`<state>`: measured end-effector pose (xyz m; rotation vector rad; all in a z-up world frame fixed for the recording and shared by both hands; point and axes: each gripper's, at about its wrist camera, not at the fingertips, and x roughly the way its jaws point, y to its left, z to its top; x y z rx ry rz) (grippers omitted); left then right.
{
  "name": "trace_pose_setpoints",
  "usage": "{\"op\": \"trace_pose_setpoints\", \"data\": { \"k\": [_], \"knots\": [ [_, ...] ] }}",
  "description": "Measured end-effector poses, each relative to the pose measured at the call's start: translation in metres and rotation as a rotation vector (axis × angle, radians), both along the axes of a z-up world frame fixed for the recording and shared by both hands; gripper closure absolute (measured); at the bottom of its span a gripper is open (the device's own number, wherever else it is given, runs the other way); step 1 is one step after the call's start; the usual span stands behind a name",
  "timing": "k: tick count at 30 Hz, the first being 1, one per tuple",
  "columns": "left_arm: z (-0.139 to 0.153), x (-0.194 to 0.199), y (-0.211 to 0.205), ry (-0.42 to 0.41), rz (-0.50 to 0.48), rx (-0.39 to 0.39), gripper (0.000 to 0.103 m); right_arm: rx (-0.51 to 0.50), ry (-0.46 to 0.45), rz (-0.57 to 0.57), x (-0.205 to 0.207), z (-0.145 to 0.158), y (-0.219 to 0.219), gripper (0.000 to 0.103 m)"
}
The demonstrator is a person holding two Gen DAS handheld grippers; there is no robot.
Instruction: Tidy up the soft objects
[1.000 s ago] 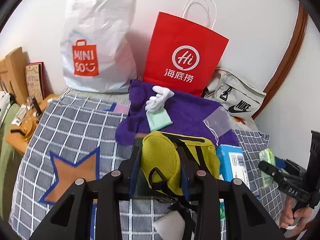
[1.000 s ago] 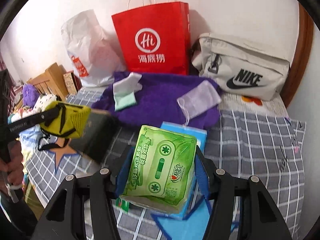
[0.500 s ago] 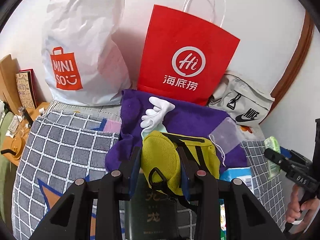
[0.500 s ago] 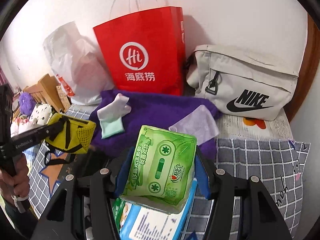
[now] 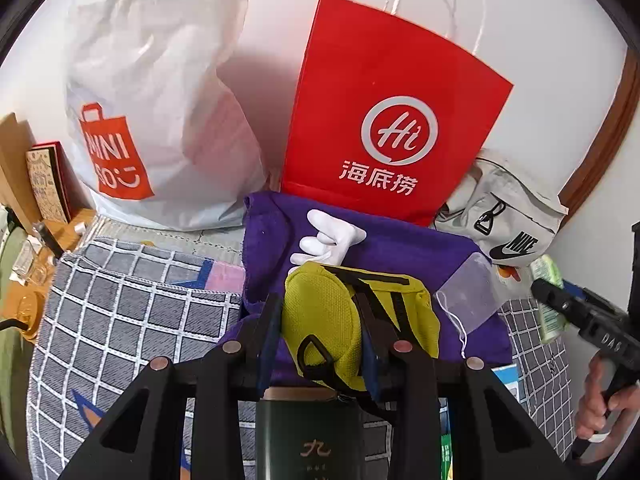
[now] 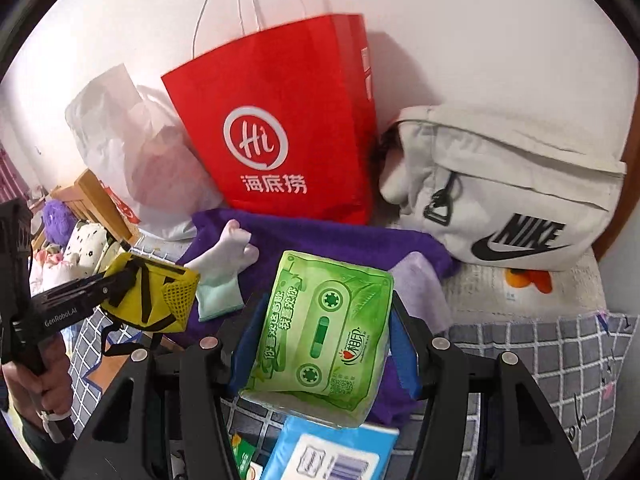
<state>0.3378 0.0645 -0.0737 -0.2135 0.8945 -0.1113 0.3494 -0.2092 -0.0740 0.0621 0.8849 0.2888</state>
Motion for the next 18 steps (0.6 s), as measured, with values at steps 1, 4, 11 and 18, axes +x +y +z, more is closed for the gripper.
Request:
{"op": "trace_pose_setpoints", "data": {
  "k": [1, 4, 11, 18],
  "knots": [
    [-0.003, 0.003, 0.000, 0.006, -0.001, -0.004, 0.070, -0.007, 0.010, 0.004, 0.003, -0.006, 0.002, 0.046],
    [-0.009, 0.011, -0.001, 0.020, -0.010, -0.012, 0.070, -0.034, 0.037, 0.021, 0.011, -0.023, 0.005, 0.046],
    [-0.025, 0.026, -0.003, 0.032, -0.031, -0.005, 0.070, -0.030, 0.111, 0.043, 0.027, -0.055, 0.005, 0.046],
    [-0.048, 0.041, -0.005, 0.068, -0.038, -0.004, 0.070, -0.029, 0.171, 0.094, 0.033, -0.072, 0.004, 0.046]
  ]
}}
